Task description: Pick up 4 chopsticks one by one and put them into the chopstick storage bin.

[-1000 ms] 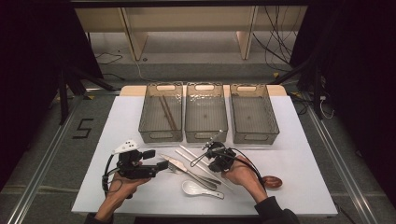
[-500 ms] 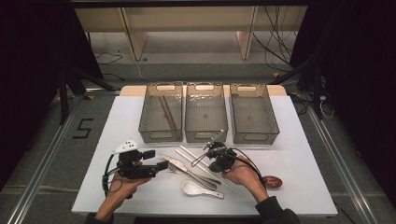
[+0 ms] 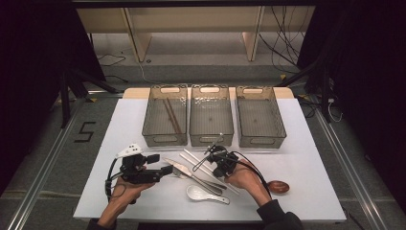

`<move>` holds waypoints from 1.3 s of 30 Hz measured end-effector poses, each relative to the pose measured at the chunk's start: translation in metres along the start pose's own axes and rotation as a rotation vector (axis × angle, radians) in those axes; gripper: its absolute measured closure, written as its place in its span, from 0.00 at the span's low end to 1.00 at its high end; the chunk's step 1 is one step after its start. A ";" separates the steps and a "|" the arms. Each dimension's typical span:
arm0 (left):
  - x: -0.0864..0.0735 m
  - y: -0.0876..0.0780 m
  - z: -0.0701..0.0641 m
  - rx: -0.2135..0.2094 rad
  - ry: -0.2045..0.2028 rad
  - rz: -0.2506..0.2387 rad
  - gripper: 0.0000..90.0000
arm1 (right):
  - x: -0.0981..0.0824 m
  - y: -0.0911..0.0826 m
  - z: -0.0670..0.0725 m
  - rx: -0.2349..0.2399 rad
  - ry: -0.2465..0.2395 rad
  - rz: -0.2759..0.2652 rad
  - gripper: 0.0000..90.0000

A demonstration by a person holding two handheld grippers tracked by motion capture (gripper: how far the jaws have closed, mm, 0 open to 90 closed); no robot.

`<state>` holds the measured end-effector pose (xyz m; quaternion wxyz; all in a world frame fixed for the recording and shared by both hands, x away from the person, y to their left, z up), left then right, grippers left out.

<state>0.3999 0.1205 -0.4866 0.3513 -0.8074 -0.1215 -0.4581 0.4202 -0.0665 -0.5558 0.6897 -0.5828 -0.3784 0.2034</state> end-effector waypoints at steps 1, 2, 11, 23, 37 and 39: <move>0.000 0.000 0.000 0.000 0.000 0.000 0.21 | 0.001 0.000 0.000 0.001 0.005 -0.001 0.93; 0.000 0.000 0.000 -0.001 0.000 0.000 0.21 | 0.002 0.000 0.001 0.005 0.011 0.004 0.90; 0.000 0.000 -0.001 -0.003 0.001 0.002 0.21 | 0.009 0.002 0.001 -0.021 -0.001 0.024 0.92; 0.000 0.001 -0.001 -0.004 0.006 0.005 0.21 | 0.013 0.004 0.001 -0.036 -0.036 0.061 0.95; -0.001 0.002 0.001 -0.002 -0.013 0.007 0.22 | 0.018 -0.013 -0.001 -0.013 -0.039 -0.024 0.96; -0.002 0.003 0.001 0.002 -0.018 0.014 0.22 | 0.018 -0.016 -0.001 -0.005 -0.030 -0.035 0.96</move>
Point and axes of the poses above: each handheld gripper's, and its own axes: y roughly forward along the jaws, x roughly out of its top, z roughly to its left, the point moved 10 cm from there along y, roughly forward along the jaws, and after that the axes turned 1 degree about y, right-handed, at the moved point
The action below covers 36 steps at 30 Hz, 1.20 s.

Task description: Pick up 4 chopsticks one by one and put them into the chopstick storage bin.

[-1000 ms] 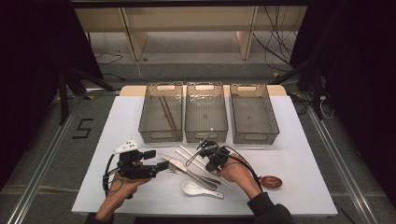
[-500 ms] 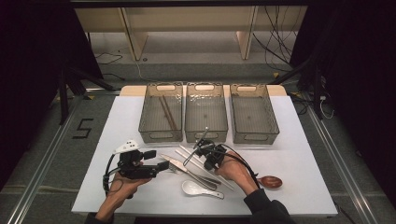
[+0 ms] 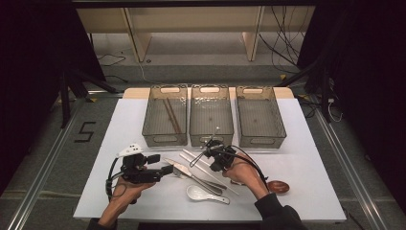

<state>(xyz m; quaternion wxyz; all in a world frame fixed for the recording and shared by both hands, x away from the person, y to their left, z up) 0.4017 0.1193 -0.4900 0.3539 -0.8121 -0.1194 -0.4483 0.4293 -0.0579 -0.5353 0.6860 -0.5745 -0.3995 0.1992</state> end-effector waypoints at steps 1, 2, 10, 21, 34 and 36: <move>-0.001 0.001 0.000 0.002 -0.006 0.005 0.22 | 0.001 -0.002 0.000 -0.003 0.004 -0.012 0.96; -0.002 0.001 0.001 0.005 -0.009 0.007 0.22 | 0.000 -0.003 -0.001 0.001 -0.005 -0.013 0.96; -0.003 0.002 0.002 0.008 -0.022 0.016 0.22 | 0.001 -0.011 -0.003 0.013 0.014 -0.048 0.96; -0.005 0.008 -0.001 -0.005 -0.053 0.030 0.23 | -0.002 -0.021 -0.007 0.026 0.034 -0.100 0.96; -0.006 0.026 -0.012 -0.039 -0.141 0.056 0.23 | -0.006 -0.036 -0.006 0.028 0.036 -0.147 0.96; -0.004 0.029 -0.012 -0.041 -0.172 0.052 0.23 | -0.006 -0.040 -0.005 0.031 0.036 -0.152 0.96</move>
Point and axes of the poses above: each handheld gripper's, and its own axes: y roughly forward along the jaws, x roughly out of its top, z roughly to its left, the point moved 10 cm from there along y, roughly forward along the jaws, and after that the axes turned 1 degree about y, right-handed, at the moved point
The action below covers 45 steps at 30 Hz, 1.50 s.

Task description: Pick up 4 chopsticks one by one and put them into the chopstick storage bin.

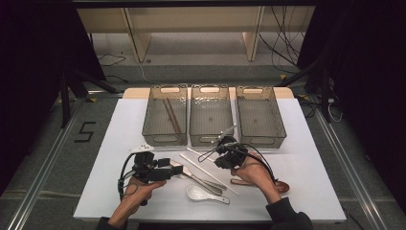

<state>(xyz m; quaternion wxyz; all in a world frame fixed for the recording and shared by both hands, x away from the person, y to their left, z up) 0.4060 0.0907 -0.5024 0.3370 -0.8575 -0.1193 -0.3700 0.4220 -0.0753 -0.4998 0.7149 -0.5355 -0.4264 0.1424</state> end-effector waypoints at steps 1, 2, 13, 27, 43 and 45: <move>0.001 0.001 -0.001 0.000 -0.018 -0.003 0.23 | 0.001 -0.001 0.001 0.002 -0.004 -0.006 0.96; 0.002 0.003 -0.001 -0.008 -0.031 -0.005 0.23 | 0.001 -0.003 0.001 0.001 -0.007 -0.012 0.96; 0.010 0.026 -0.007 -0.021 -0.144 -0.004 0.23 | 0.006 -0.020 0.007 0.006 -0.017 -0.070 0.96; 0.024 0.044 -0.018 -0.070 -0.250 -0.024 0.24 | 0.012 -0.027 0.018 0.016 -0.051 -0.116 0.96; 0.032 0.051 -0.031 -0.140 -0.322 -0.046 0.31 | 0.019 -0.028 0.030 0.033 -0.077 -0.153 0.95; 0.032 0.052 -0.033 -0.150 -0.326 -0.044 0.33 | 0.020 -0.028 0.031 0.036 -0.078 -0.158 0.95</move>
Point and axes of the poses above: each handheld gripper's, and its own axes: y roughly forward along the jaws, x roughly out of its top, z roughly to its left, the point moved 10 cm from there along y, roughly forward along the jaws, and after that the axes turned 1 degree about y, right-handed, at the moved point
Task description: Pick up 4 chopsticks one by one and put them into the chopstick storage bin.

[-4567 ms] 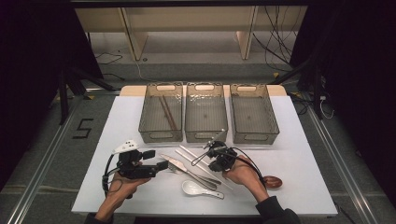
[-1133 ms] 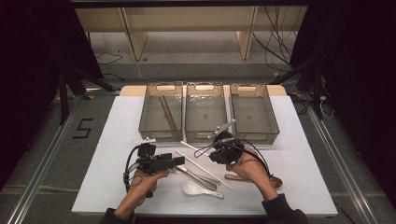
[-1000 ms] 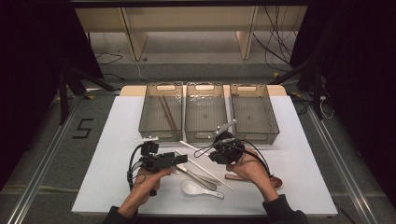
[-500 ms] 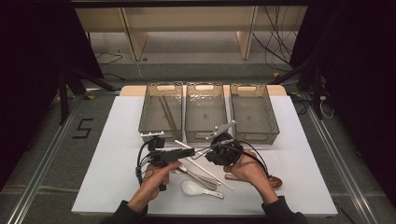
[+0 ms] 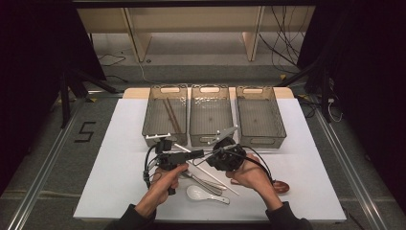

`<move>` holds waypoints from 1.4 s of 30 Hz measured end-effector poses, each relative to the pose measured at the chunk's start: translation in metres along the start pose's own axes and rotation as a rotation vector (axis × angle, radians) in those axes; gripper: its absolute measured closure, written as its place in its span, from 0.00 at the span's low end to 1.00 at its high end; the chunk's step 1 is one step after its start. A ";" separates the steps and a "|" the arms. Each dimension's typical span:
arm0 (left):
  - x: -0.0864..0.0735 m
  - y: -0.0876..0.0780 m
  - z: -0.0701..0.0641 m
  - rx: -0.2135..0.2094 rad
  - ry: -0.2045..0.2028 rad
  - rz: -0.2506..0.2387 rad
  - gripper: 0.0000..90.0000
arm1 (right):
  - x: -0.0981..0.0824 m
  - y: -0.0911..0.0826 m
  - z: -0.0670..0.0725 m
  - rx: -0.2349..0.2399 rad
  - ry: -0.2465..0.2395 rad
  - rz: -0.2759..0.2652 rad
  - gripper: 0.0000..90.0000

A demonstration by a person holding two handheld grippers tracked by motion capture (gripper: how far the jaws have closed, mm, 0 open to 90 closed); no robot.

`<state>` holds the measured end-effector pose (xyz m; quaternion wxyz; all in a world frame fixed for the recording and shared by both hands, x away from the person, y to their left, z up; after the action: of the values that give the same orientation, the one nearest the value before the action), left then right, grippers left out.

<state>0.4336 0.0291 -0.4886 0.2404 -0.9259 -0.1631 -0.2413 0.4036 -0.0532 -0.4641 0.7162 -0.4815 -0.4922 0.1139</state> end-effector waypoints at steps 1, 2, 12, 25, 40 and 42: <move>0.000 0.001 -0.001 0.000 0.000 0.000 0.33 | 0.000 0.000 0.000 0.000 -0.001 -0.001 0.95; -0.001 0.001 -0.001 -0.002 0.003 0.003 0.34 | 0.000 0.000 0.000 0.002 -0.002 -0.001 0.95; 0.002 0.000 -0.002 -0.038 -0.050 -0.023 0.52 | 0.003 -0.002 0.002 0.002 -0.011 -0.028 0.95; 0.003 -0.003 -0.005 -0.103 -0.095 -0.030 0.74 | 0.003 -0.003 0.003 0.015 -0.011 -0.051 0.95; 0.010 -0.010 -0.018 -0.213 -0.128 -0.050 0.93 | 0.002 0.000 0.005 0.038 0.001 -0.083 0.95; 0.010 -0.011 -0.018 -0.201 -0.112 -0.048 0.93 | 0.003 -0.001 0.005 0.044 0.017 -0.087 0.94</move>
<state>0.4309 0.0304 -0.4655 0.1308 -0.9533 -0.1732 -0.2100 0.4006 -0.0495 -0.4612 0.7349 -0.4449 -0.5040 0.0893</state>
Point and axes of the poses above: each handheld gripper's, and its own axes: y roughly forward along the jaws, x roughly out of its top, z roughly to its left, the point moved 10 cm from there along y, roughly forward along the jaws, and after that the axes turned 1 degree about y, right-handed, at the moved point
